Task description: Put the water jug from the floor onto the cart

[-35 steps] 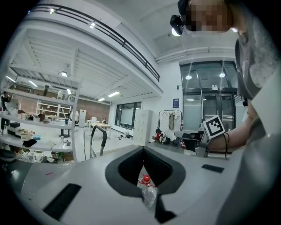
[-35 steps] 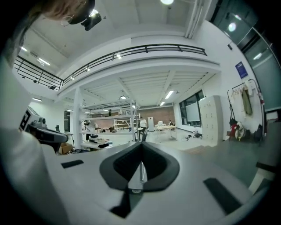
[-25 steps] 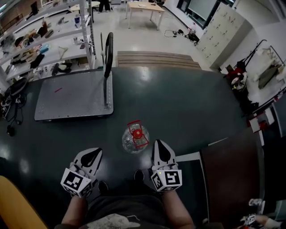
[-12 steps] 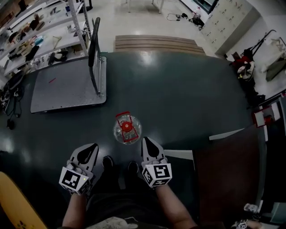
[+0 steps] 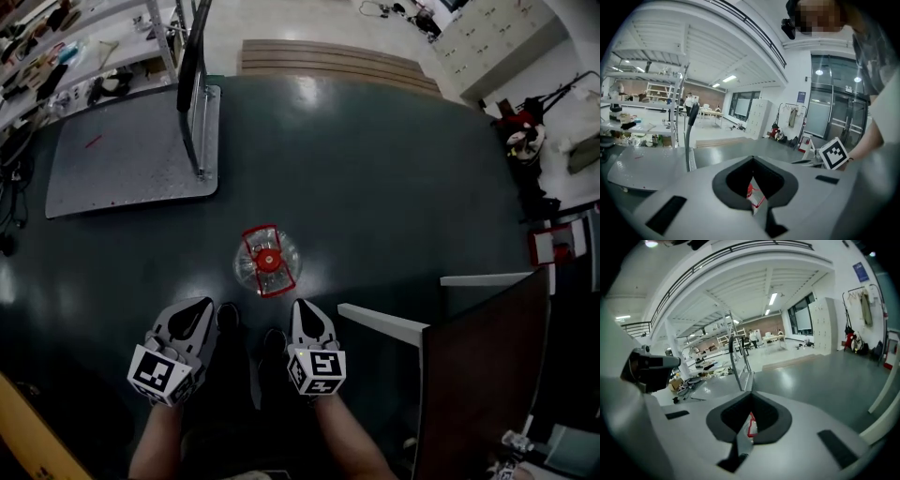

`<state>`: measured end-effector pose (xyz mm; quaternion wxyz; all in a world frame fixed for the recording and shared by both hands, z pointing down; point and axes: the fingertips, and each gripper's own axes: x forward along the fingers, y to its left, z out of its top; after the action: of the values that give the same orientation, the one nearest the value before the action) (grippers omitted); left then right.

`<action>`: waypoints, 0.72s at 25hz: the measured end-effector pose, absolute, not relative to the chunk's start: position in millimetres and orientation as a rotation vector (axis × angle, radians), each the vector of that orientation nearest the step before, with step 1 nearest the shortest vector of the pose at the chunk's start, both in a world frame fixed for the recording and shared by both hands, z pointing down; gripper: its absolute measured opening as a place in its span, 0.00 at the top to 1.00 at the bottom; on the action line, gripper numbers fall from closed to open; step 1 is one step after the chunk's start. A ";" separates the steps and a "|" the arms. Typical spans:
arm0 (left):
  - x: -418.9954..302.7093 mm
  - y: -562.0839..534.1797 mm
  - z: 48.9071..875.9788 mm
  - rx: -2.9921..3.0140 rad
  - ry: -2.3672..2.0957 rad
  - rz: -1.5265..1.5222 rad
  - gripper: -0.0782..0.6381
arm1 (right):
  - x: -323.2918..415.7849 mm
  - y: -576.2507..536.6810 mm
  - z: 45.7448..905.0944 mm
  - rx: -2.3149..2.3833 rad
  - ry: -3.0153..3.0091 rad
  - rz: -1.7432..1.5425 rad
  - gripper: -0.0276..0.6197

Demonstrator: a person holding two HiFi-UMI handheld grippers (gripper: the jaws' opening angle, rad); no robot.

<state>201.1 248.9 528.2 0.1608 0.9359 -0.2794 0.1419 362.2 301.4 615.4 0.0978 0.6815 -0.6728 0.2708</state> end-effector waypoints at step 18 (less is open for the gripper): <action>208.7 214.3 670.7 2.521 -0.670 0.560 0.88 | 366.0 284.6 813.9 2.014 -1.623 1.410 0.77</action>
<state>208.7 214.3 670.7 0.2347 0.9186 -0.2441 0.2039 366.0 284.6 813.9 0.0977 0.6803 -0.5483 0.4765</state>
